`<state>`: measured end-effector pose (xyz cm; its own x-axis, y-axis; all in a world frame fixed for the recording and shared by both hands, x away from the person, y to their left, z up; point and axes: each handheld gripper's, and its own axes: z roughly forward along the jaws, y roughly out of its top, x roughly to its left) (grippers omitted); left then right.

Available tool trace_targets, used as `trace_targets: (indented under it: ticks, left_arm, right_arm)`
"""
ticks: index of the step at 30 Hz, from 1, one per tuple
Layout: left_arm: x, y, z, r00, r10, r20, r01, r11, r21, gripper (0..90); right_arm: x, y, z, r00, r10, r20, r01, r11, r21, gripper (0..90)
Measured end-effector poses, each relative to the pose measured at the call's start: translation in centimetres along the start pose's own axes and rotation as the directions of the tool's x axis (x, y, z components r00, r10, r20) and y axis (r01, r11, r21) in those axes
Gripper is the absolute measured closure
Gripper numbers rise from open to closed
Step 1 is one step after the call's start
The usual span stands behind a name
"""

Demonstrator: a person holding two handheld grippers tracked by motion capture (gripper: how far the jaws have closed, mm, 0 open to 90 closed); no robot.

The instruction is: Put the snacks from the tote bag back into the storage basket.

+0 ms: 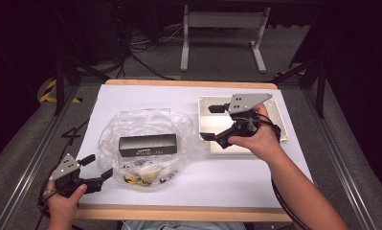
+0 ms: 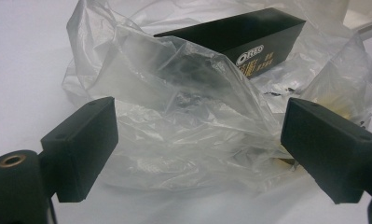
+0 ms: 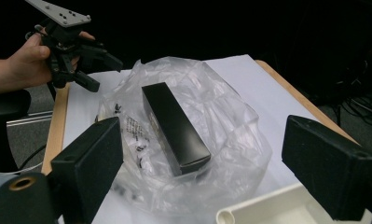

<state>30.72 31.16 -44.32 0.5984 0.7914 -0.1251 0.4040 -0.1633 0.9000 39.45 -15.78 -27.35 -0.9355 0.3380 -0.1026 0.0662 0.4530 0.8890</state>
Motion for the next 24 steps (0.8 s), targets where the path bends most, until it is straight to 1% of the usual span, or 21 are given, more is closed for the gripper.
trace_targets:
  ticks: [1,5,10,11,12,13,14,16,20,22,23,24]
  left_arm:
    - [0.0,0.0,0.0,1.0000,0.003,0.005,-0.003,1.0000,0.003,11.7]
    - [-0.1,0.1,0.1,0.9998,0.015,0.015,-0.015,0.9999,0.000,11.7]
    - [0.0,0.2,0.2,0.9997,0.010,0.024,-0.010,1.0000,-0.002,11.6]
    - [0.0,0.2,0.2,0.9995,0.004,0.032,-0.004,1.0000,-0.005,11.7]
    - [0.1,0.1,0.2,0.9993,-0.002,0.036,0.002,1.0000,-0.004,11.7]
    - [0.1,0.1,0.2,0.9993,-0.002,0.036,0.002,1.0000,-0.004,11.6]
    - [0.1,0.1,0.2,0.9991,-0.008,0.041,0.008,0.9999,-0.007,11.6]
    - [0.2,0.1,0.1,0.9990,-0.007,0.044,0.007,1.0000,-0.005,11.6]
    - [0.1,0.2,0.2,0.9991,-0.005,0.043,0.005,1.0000,-0.007,11.6]
    - [0.1,0.2,0.2,0.9991,-0.005,0.042,0.005,1.0000,-0.008,11.6]
    - [0.1,0.2,0.2,0.9991,-0.004,0.042,0.005,1.0000,-0.006,11.6]
    - [0.1,0.2,0.2,0.9991,-0.004,0.042,0.004,1.0000,-0.005,11.6]
  right_arm:
    - [0.0,0.5,0.6,0.9998,-0.013,-0.012,0.013,1.000,0.001,13.0]
    - [-0.3,1.2,1.6,0.9993,-0.021,-0.032,0.021,1.000,0.007,12.9]
    - [-0.7,1.8,2.6,0.9983,-0.030,-0.050,0.031,0.999,0.015,13.0]
    - [-0.8,2.1,2.9,0.9979,-0.037,-0.053,0.038,0.999,0.019,13.7]
    - [-1.0,2.6,3.2,0.9962,-0.035,-0.080,0.039,0.998,0.055,17.4]
    - [-1.0,2.6,3.2,0.9962,-0.035,-0.080,0.039,0.998,0.055,17.4]
    - [-1.1,2.7,3.4,0.9955,-0.034,-0.089,0.039,0.997,0.060,17.1]
    - [-1.3,3.3,4.0,0.9939,-0.043,-0.101,0.049,0.997,0.053,15.7]
    - [-1.5,4.0,5.0,0.9941,-0.036,-0.102,0.041,0.998,0.044,11.6]
    - [-1.6,4.1,5.4,0.9919,-0.040,-0.121,0.045,0.998,0.043,8.2]
    - [-1.7,4.2,5.7,0.9904,-0.043,-0.132,0.049,0.998,0.046,8.1]
    - [-1.7,4.3,6.0,0.9906,-0.045,-0.129,0.051,0.998,0.048,8.1]
